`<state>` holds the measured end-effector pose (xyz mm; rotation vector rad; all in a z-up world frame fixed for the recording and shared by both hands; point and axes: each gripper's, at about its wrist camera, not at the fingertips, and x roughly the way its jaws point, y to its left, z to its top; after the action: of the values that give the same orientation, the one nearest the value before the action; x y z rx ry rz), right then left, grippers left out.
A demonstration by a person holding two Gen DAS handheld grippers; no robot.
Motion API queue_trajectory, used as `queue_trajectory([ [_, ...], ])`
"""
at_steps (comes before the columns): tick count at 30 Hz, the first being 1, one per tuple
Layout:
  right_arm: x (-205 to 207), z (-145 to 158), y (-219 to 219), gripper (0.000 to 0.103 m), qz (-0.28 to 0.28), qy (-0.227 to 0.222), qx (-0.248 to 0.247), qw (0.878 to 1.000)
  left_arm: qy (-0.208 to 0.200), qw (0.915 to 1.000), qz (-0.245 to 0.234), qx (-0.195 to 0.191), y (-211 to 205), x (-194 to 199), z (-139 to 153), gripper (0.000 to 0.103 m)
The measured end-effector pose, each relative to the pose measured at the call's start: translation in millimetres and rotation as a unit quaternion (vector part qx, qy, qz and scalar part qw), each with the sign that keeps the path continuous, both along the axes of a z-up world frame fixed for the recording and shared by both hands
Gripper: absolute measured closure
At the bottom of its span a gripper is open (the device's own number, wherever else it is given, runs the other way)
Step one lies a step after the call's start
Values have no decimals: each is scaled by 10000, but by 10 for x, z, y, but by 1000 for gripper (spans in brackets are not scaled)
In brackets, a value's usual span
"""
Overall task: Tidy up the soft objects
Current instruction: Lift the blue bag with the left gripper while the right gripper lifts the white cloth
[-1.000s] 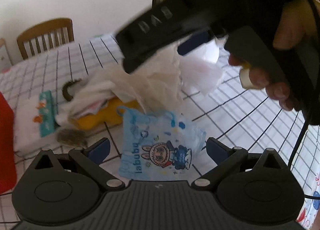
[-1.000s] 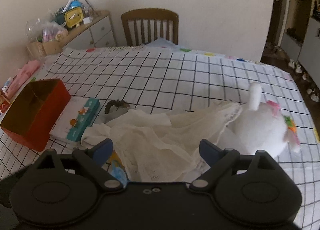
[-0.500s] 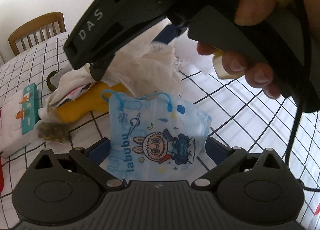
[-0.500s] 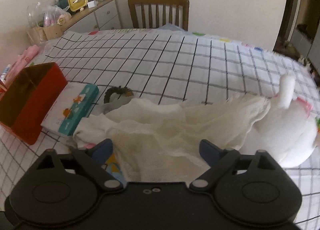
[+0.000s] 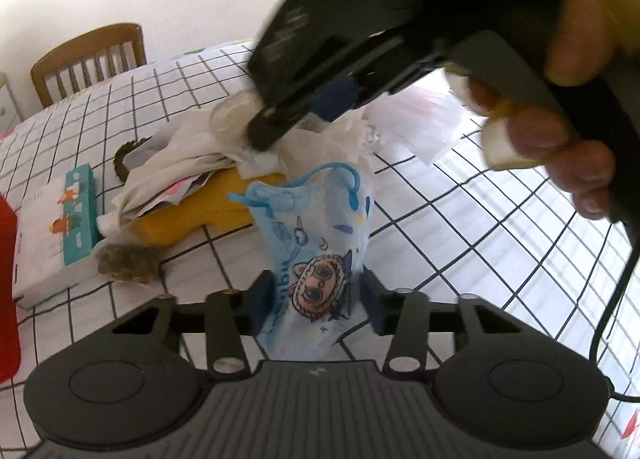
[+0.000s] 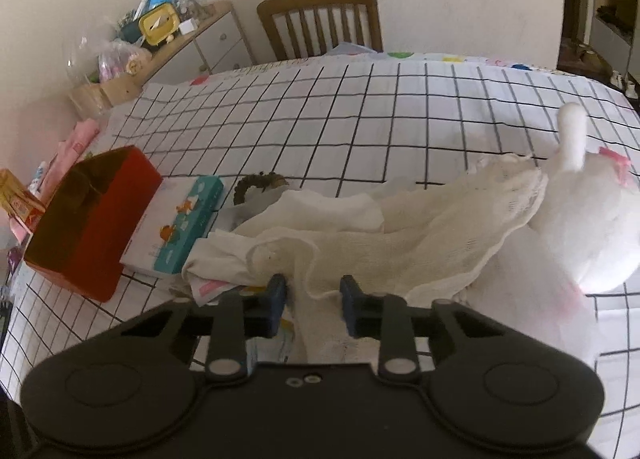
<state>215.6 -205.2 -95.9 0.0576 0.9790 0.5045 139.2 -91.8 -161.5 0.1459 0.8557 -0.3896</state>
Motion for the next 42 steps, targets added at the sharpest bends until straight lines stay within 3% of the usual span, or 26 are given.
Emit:
queue_trajectory([
  [5, -96, 121, -74, 95, -18, -219, -25, 9998, -31, 10000, 78, 10, 64, -54, 67, 77],
  [8, -144, 166, -57, 99, -13, -402, -186, 9990, -61, 9999, 143, 59, 68, -70, 97, 79],
  [13, -261, 394, -72, 99, -10, -808, -248, 9964, -227, 9993, 280, 81, 170, -155, 257, 80],
  [23, -489, 1140, -242, 100, 69, -1760, -310, 9839, -549, 9960, 700, 122, 491, -276, 707, 80],
  [33, -714, 1877, -233, 100, 427, -2443, 55, 9687, -993, 9898, 1016, 123, 834, -412, 1292, 80],
  [42, -783, 2266, -15, 100, 910, -2505, 633, 9617, -1071, 9838, 1417, 245, 1267, -493, 1556, 80],
])
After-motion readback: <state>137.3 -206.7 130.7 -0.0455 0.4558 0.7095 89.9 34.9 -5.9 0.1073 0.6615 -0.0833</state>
